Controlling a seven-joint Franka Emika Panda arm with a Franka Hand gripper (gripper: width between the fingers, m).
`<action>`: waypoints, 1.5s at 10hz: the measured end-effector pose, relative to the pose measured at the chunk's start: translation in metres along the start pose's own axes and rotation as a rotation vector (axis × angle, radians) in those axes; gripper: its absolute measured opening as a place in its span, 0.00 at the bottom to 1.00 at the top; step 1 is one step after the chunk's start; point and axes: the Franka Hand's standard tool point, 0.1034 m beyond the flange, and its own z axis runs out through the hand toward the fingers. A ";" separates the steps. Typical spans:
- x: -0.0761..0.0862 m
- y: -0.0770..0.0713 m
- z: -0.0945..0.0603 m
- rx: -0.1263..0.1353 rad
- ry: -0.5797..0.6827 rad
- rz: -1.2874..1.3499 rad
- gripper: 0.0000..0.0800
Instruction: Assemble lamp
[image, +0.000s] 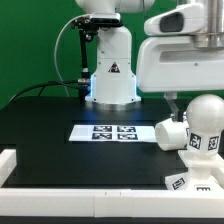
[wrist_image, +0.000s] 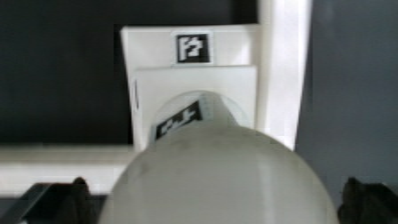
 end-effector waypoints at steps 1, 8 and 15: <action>0.003 0.003 0.000 0.004 0.018 -0.039 0.87; 0.004 0.007 0.000 0.006 0.033 0.472 0.72; 0.003 0.003 -0.001 0.081 -0.040 1.345 0.72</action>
Offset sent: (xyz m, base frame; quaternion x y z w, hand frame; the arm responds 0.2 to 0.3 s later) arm 0.0000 0.0000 0.0000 0.0000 0.0000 0.0000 1.0000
